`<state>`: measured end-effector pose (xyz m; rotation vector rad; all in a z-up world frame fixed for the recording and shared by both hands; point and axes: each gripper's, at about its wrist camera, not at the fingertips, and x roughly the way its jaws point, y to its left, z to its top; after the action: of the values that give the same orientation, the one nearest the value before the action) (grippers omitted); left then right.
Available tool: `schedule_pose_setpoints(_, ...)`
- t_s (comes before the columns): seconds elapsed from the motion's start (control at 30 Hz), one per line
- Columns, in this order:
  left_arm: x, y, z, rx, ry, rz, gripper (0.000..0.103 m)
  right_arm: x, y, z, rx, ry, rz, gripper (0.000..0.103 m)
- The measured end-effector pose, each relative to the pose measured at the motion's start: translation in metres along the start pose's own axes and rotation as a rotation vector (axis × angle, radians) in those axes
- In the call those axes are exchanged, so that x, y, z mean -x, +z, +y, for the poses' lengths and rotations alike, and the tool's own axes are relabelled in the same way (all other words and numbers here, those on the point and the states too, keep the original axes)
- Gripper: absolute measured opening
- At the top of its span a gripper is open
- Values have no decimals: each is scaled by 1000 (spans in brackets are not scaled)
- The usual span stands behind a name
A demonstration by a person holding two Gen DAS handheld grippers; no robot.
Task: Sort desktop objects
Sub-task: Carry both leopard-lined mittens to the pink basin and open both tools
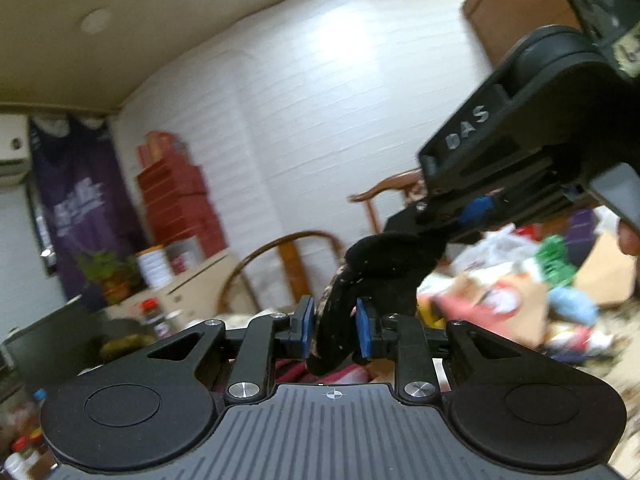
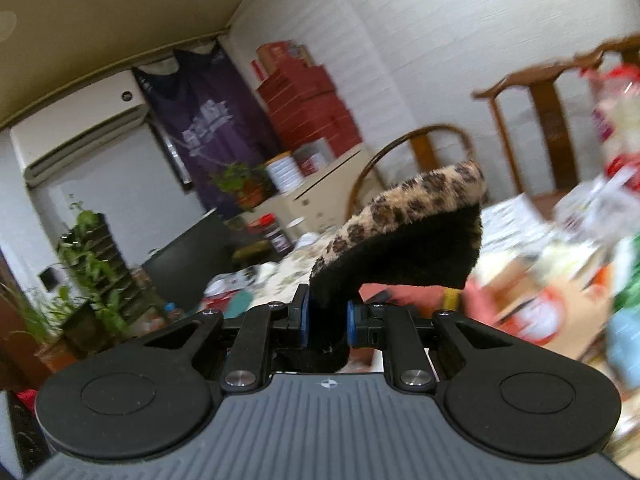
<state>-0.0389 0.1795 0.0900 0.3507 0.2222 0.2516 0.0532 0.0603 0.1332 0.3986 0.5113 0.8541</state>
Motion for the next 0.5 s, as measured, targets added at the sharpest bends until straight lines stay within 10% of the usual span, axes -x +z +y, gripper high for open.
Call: schedule_pose_setpoints(0.5,-24,-74,63,1,71,155,32,-74,-70,28,-52,-17,156,20)
